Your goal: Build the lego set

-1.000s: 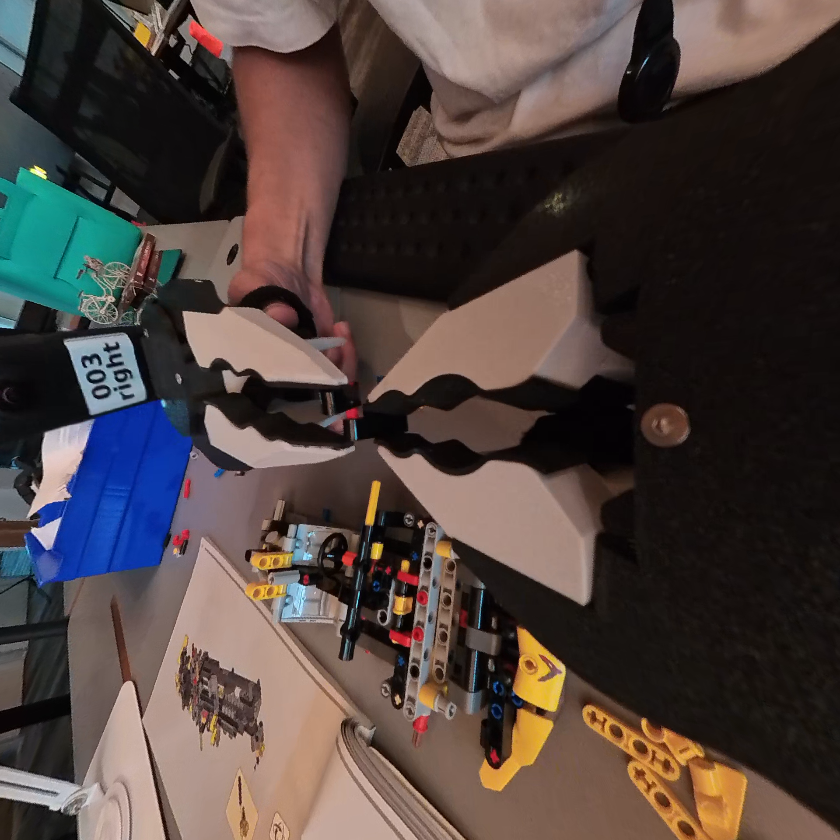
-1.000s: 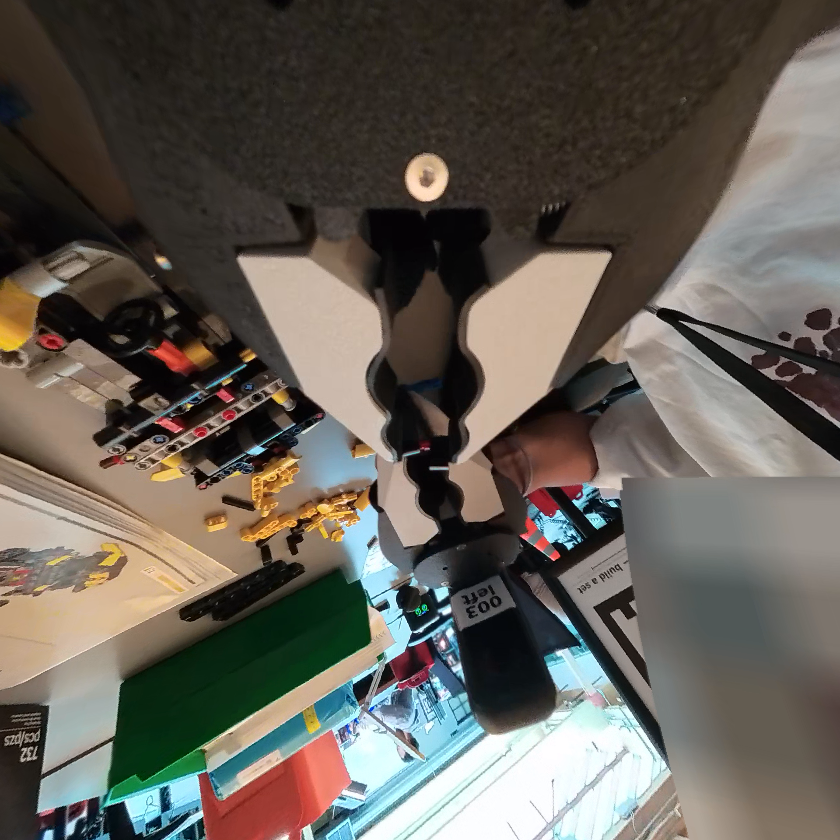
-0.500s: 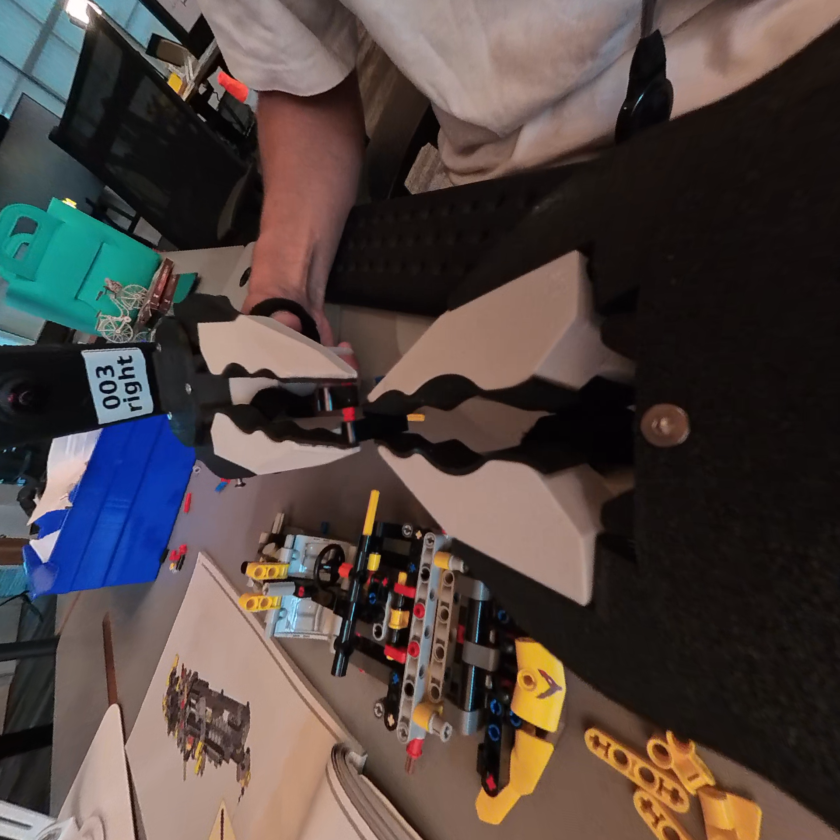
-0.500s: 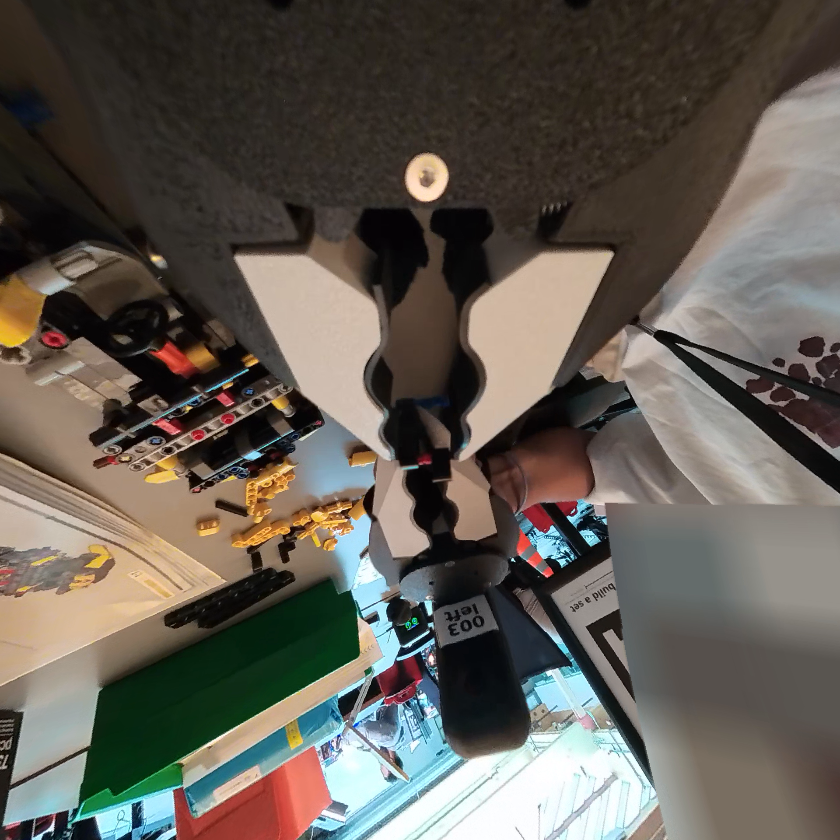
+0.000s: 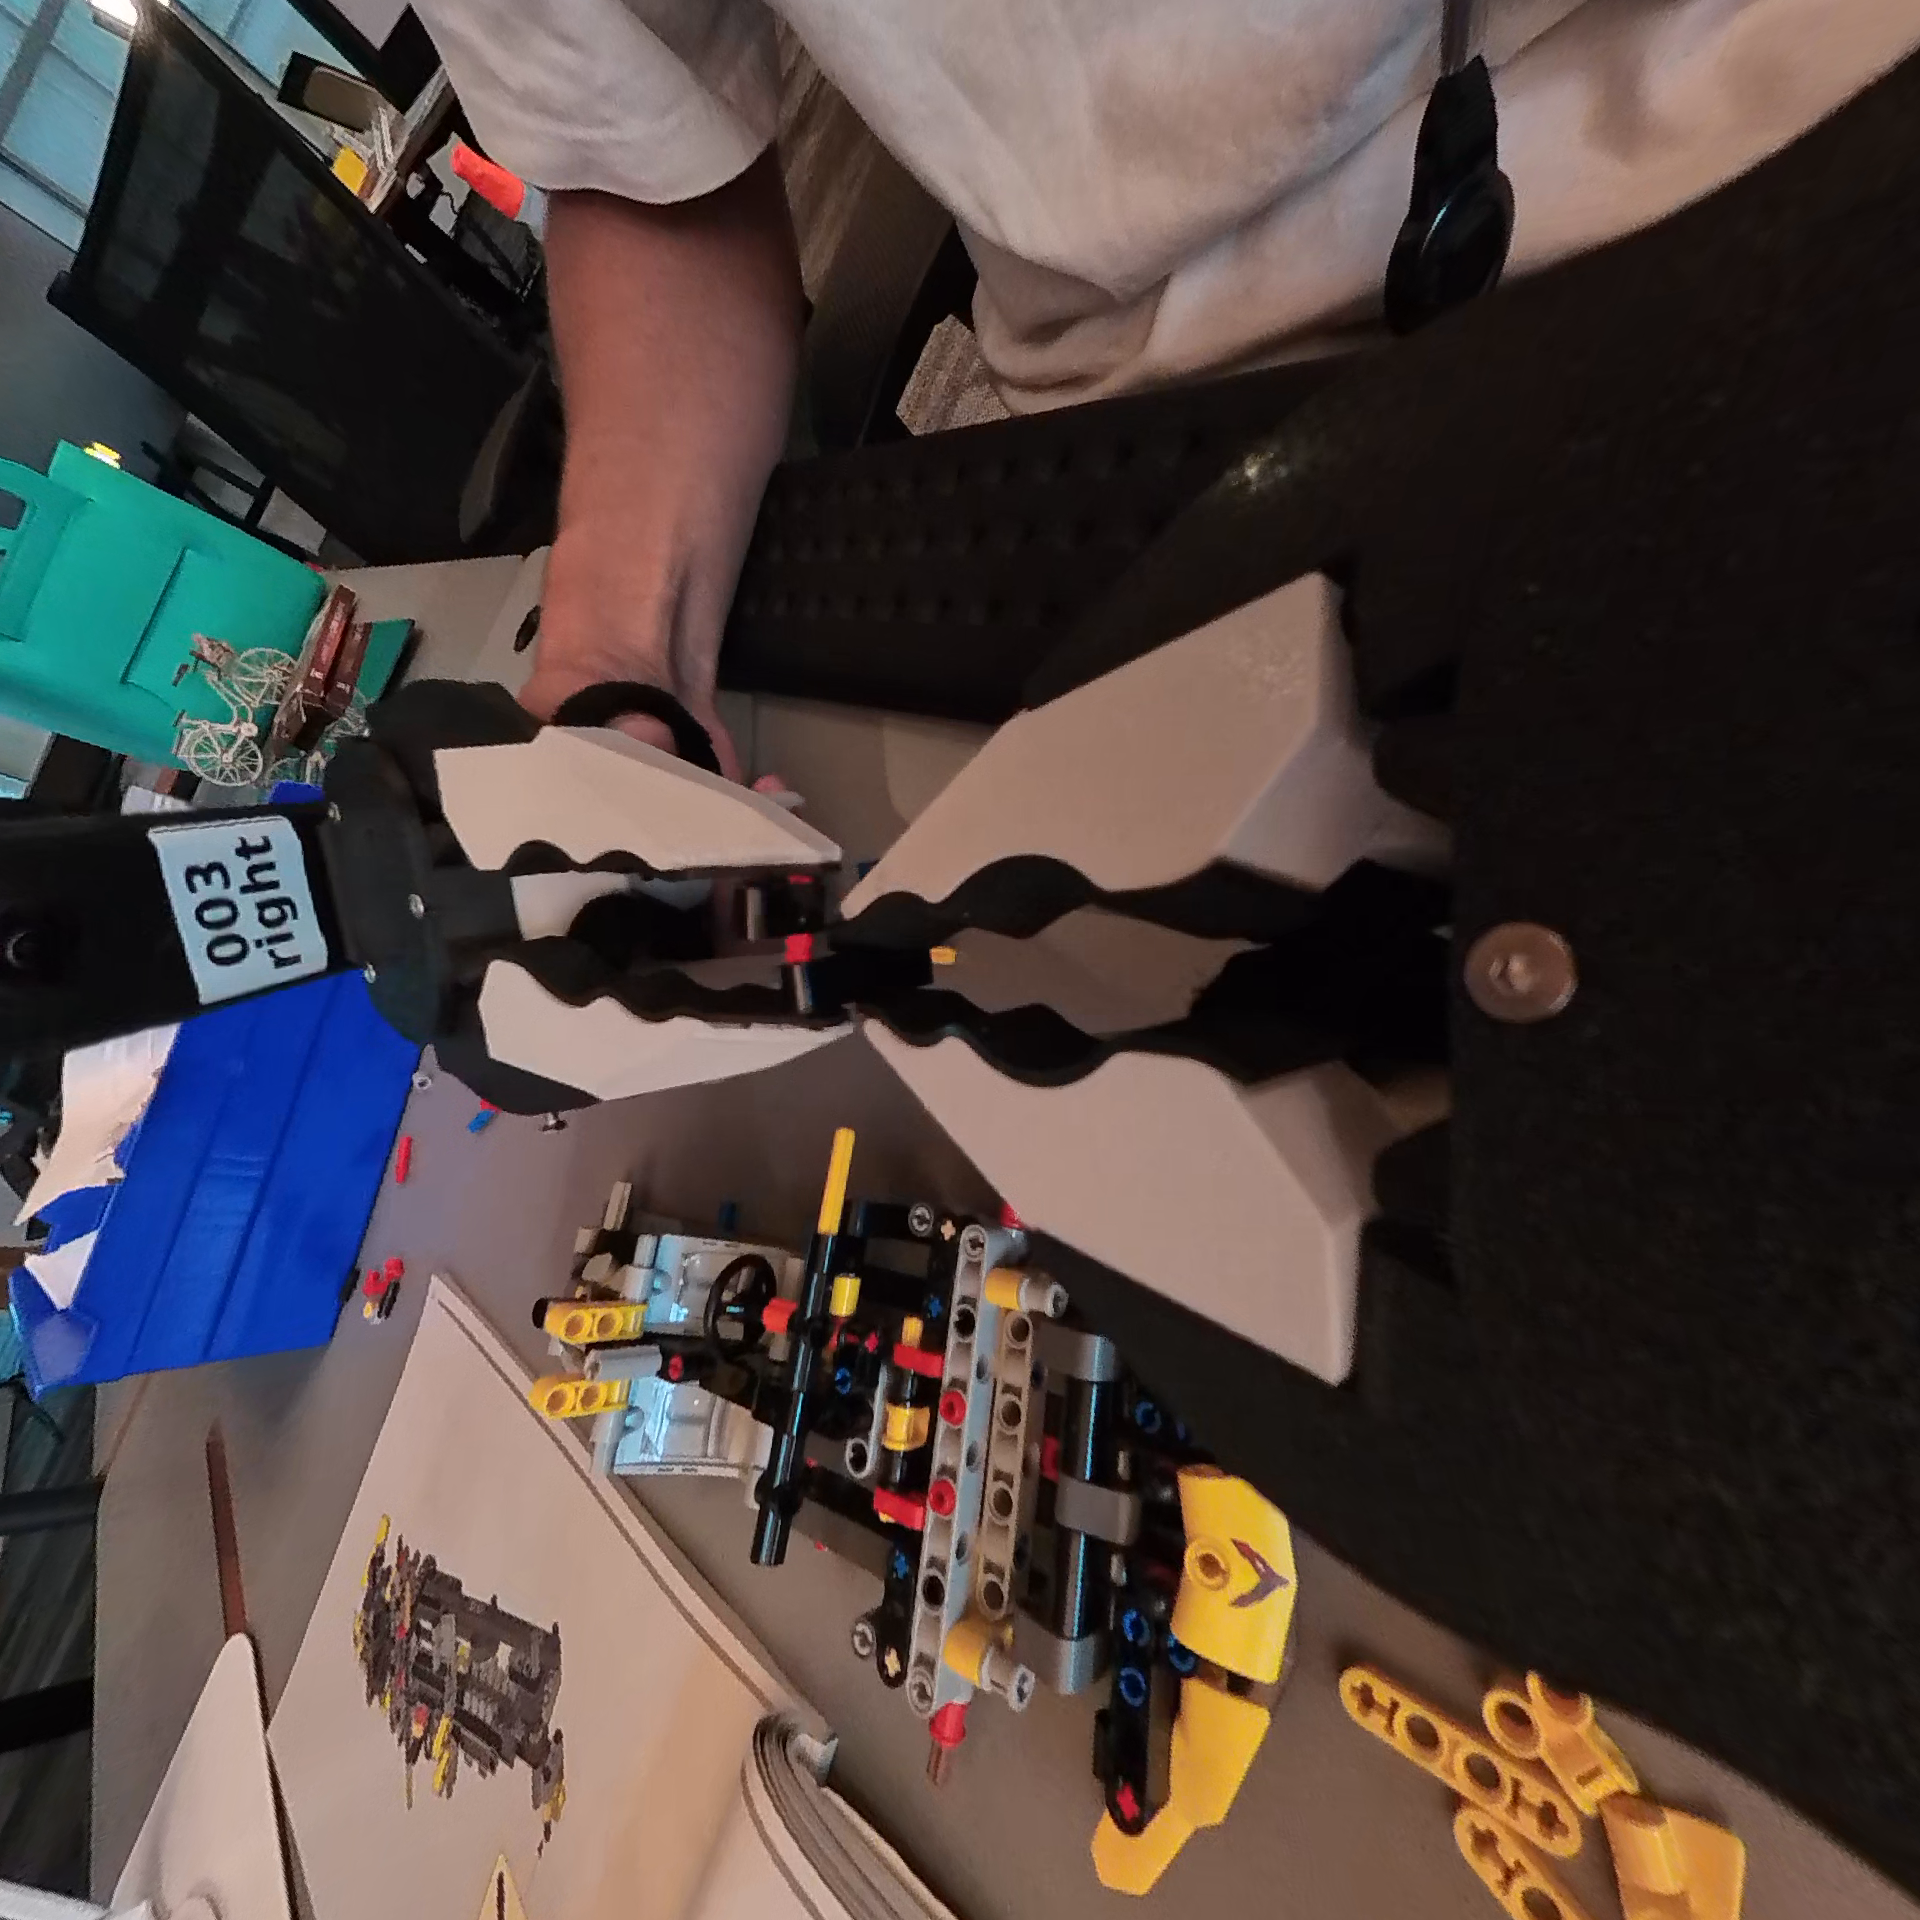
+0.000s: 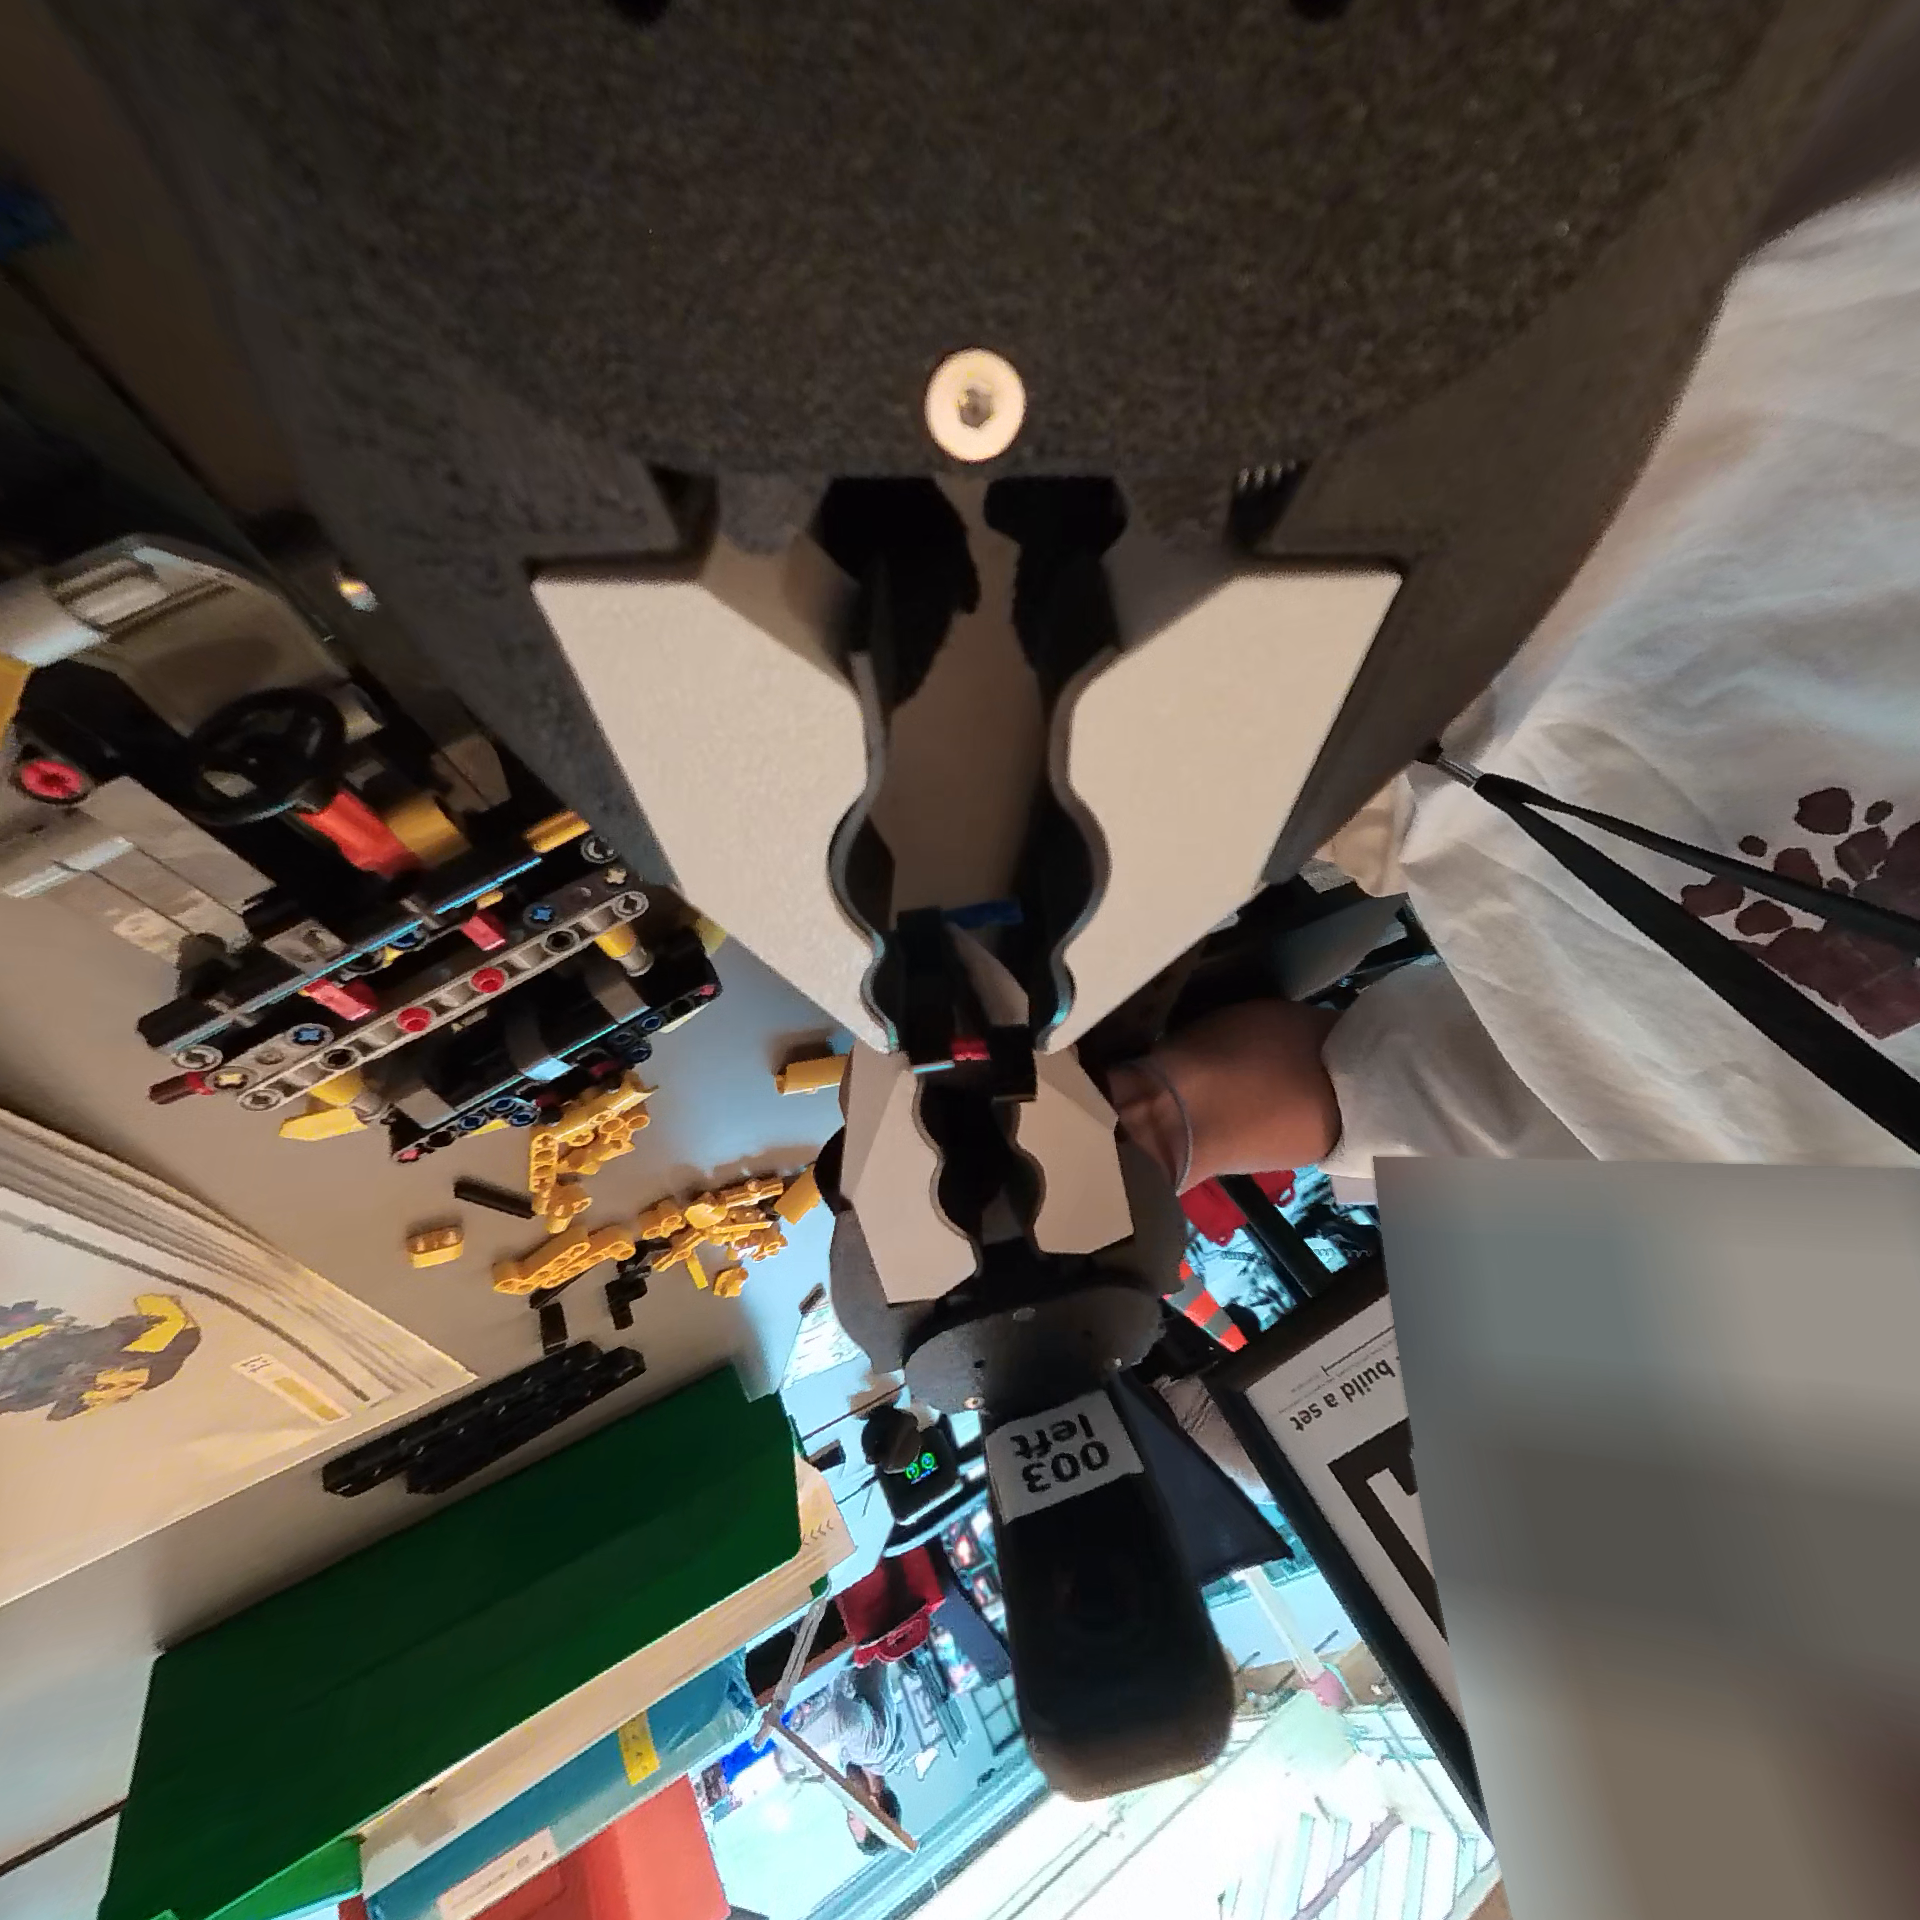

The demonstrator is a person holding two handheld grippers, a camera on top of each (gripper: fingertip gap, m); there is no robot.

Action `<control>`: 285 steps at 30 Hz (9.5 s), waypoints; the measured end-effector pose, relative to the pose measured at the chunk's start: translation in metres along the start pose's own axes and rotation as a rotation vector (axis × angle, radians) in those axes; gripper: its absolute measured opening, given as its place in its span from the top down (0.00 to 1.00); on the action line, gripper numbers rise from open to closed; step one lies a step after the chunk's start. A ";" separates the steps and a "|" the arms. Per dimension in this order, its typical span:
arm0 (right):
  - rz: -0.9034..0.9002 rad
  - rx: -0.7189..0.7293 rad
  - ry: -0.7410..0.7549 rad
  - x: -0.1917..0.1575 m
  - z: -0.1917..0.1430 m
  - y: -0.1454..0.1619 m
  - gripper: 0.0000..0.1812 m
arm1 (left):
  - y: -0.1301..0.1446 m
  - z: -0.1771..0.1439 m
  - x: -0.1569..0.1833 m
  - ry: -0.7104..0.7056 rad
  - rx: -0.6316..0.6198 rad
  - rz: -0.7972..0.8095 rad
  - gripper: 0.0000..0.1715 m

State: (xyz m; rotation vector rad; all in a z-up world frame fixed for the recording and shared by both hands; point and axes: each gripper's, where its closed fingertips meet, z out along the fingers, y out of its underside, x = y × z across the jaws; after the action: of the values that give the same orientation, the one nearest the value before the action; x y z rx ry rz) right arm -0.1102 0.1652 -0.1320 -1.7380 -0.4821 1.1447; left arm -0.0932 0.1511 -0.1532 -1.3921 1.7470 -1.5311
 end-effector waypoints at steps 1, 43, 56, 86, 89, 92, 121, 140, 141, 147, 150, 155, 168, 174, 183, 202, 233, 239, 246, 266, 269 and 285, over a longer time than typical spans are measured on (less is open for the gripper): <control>0.003 0.011 -0.006 -0.001 0.000 -0.002 0.88 | 0.000 0.000 0.001 0.005 -0.001 0.001 0.97; -0.021 0.133 0.024 0.005 -0.011 -0.025 0.85 | -0.012 -0.010 -0.006 0.001 0.076 -0.045 0.97; 0.036 0.385 0.207 0.013 -0.064 -0.067 0.92 | -0.036 -0.042 -0.038 0.120 0.331 -0.491 0.97; -0.033 0.213 0.719 0.129 -0.087 -0.079 0.93 | -0.068 -0.080 -0.209 -0.170 0.298 -0.507 0.97; -0.049 0.181 0.727 0.129 -0.086 -0.077 0.93 | -0.062 -0.069 -0.206 -0.166 0.255 -0.498 0.97; -0.055 0.183 0.735 0.132 -0.089 -0.075 0.93 | -0.057 -0.064 -0.207 -0.207 0.200 -0.444 0.97; -0.337 -0.514 0.415 0.025 -0.079 0.089 0.89 | -0.062 -0.047 -0.177 -0.245 0.126 -0.271 0.98; -0.369 -0.364 0.548 0.028 -0.079 0.046 0.98 | 0.002 0.013 0.001 0.021 -0.200 0.069 0.97; -0.362 -0.253 0.564 0.026 -0.082 0.032 0.98 | 0.006 0.018 0.006 0.012 -0.202 0.072 0.97; -0.278 0.167 0.491 0.001 -0.092 -0.015 0.99 | 0.029 0.035 0.003 -0.036 -0.244 0.071 0.97; -0.242 0.231 0.467 -0.002 -0.096 -0.020 0.99 | 0.035 0.038 0.002 -0.055 -0.275 0.087 0.97; -0.226 0.193 0.485 0.006 -0.095 -0.013 0.98 | 0.042 0.040 -0.002 -0.112 -0.311 0.149 0.97; -0.216 0.180 0.486 0.006 -0.094 -0.010 0.98 | 0.062 0.039 -0.007 -0.187 -0.452 0.205 0.94; -0.184 0.198 0.470 0.005 -0.092 -0.012 0.99 | 0.062 0.034 -0.008 -0.216 -0.458 0.213 0.89; 0.030 0.328 0.150 -0.029 -0.065 -0.029 0.98 | -0.051 0.013 0.026 -0.004 0.046 0.119 0.86; 0.047 0.341 0.033 -0.047 -0.049 -0.031 0.95 | -0.074 -0.003 0.051 0.225 0.176 0.177 0.99; 0.502 0.532 -0.352 -0.060 -0.042 -0.040 0.99 | -0.074 -0.005 0.054 -0.023 -0.011 0.919 0.99; 0.432 0.506 -0.258 -0.054 -0.044 -0.038 0.99 | -0.071 -0.013 0.051 -0.020 -0.013 0.803 0.99; 0.345 0.468 -0.196 -0.056 -0.038 -0.036 0.99 | -0.065 -0.013 0.051 0.021 -0.048 0.709 0.98; 0.134 0.407 -0.023 -0.053 -0.030 -0.029 0.99 | -0.057 -0.020 0.051 0.062 -0.086 0.626 0.98; 0.128 0.404 -0.022 -0.054 -0.030 -0.029 0.99 | -0.057 -0.020 0.051 0.067 -0.086 0.622 0.98; 0.306 0.407 -0.133 -0.051 -0.028 -0.028 0.95 | -0.054 -0.014 0.046 -0.122 -0.167 1.034 0.99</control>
State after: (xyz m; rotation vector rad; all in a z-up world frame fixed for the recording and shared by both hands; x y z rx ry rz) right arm -0.1061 0.1260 -0.0807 -1.4134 -0.0483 1.4663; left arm -0.1016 0.1240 -0.0868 -0.4256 2.0323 -0.7195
